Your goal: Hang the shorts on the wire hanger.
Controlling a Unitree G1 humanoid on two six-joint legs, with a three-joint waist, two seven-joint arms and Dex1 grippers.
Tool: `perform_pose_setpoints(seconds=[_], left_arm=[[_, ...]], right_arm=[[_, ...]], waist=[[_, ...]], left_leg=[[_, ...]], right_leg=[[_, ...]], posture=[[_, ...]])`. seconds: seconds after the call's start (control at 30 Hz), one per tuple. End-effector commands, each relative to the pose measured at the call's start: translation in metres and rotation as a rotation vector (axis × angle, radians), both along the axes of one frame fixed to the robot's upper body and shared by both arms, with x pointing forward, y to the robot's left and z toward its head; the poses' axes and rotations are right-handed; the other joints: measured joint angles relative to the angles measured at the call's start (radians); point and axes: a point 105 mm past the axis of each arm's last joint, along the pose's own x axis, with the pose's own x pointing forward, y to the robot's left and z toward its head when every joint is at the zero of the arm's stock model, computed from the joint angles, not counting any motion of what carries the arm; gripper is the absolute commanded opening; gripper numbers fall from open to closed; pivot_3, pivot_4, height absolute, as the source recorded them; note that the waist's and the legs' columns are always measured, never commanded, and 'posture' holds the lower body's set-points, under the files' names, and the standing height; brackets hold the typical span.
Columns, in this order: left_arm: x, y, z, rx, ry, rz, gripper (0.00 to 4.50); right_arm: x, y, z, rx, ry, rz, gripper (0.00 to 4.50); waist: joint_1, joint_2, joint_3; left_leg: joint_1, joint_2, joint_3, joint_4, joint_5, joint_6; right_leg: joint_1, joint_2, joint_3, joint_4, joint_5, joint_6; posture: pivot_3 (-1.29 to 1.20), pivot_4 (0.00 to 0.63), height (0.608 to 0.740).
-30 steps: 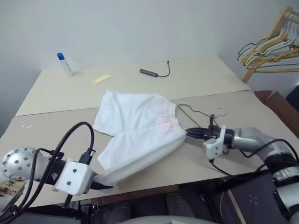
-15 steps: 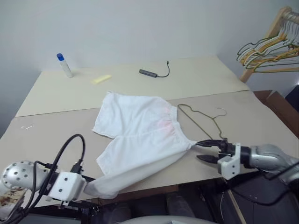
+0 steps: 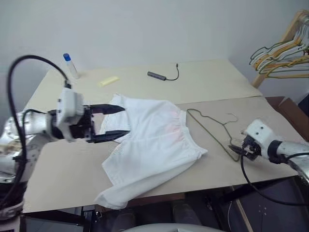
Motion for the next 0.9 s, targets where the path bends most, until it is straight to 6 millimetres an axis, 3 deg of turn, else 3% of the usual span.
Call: perform_pose_setpoints(seconds=[0.03,0.13,0.33,0.5,0.63,0.67,0.8,0.9], left_arm=[[-0.001,-0.016,0.006,-0.020,0.024,-0.037,3.39],[-0.002,-0.021,0.005,-0.021,0.042,-0.066,3.44],[0.003,-0.021,0.004,-0.018,0.029,-0.051,3.44],[0.009,-0.020,0.005,-0.014,0.011,-0.042,3.44],[0.022,-0.019,0.009,-0.025,-0.025,-0.011,3.44],[0.028,-0.019,0.013,-0.044,-0.029,0.015,3.44],[0.055,-0.021,0.031,-0.133,-0.026,0.115,3.44],[0.071,-0.020,0.042,-0.147,0.005,0.145,3.44]], right_arm=[[0.008,-0.008,-0.007,-0.036,0.077,-0.084,4.14],[0.016,-0.011,-0.019,-0.029,0.118,-0.150,3.56],[0.024,-0.013,-0.019,0.049,0.131,-0.237,1.59],[0.026,-0.016,-0.009,0.003,0.064,-0.246,0.02],[0.037,-0.015,0.022,-0.139,-0.169,-0.161,0.02],[0.043,-0.013,0.038,-0.221,-0.292,-0.107,0.02],[0.051,0.003,0.091,-0.555,-0.681,0.163,0.02],[0.048,0.022,0.109,-0.805,-0.867,0.455,0.02]], waist=[[-0.004,0.000,0.000],[-0.014,0.000,-0.001],[-0.020,-0.001,-0.001],[-0.013,-0.001,-0.001],[-0.007,0.000,0.000],[-0.008,0.000,0.000],[-0.015,0.003,0.001],[-0.031,0.003,0.002]], left_leg=[[0.000,0.000,0.000,0.000,0.000,0.000],[0.001,0.000,0.000,0.001,-0.001,-0.001],[0.000,0.002,-0.001,0.002,-0.001,-0.001],[0.000,0.001,-0.001,0.002,-0.001,-0.001],[-0.001,0.001,-0.001,0.002,-0.001,-0.001],[-0.001,0.001,0.000,0.002,-0.001,-0.001],[-0.002,0.000,0.001,0.002,-0.002,-0.002],[-0.003,0.000,0.001,0.002,-0.002,-0.002]], right_leg=[[0.001,0.000,0.000,0.000,0.000,0.000],[0.002,0.002,0.001,-0.001,-0.003,0.006],[0.002,0.004,0.001,-0.002,0.000,0.001],[0.002,0.003,0.001,-0.002,0.000,0.002],[0.000,0.003,0.000,-0.002,-0.002,0.005],[0.000,0.003,0.001,-0.002,-0.003,0.006],[-0.001,0.002,0.002,-0.002,-0.004,0.010],[-0.003,0.002,0.002,-0.002,-0.004,0.010]], posture=[[-0.19,0.000,0.740],[-0.18,0.000,0.740],[-0.18,0.000,0.740],[-0.19,0.000,0.740],[-0.20,0.000,0.740],[-0.21,0.000,0.740],[-0.23,0.000,0.740],[-0.24,0.000,0.740]])
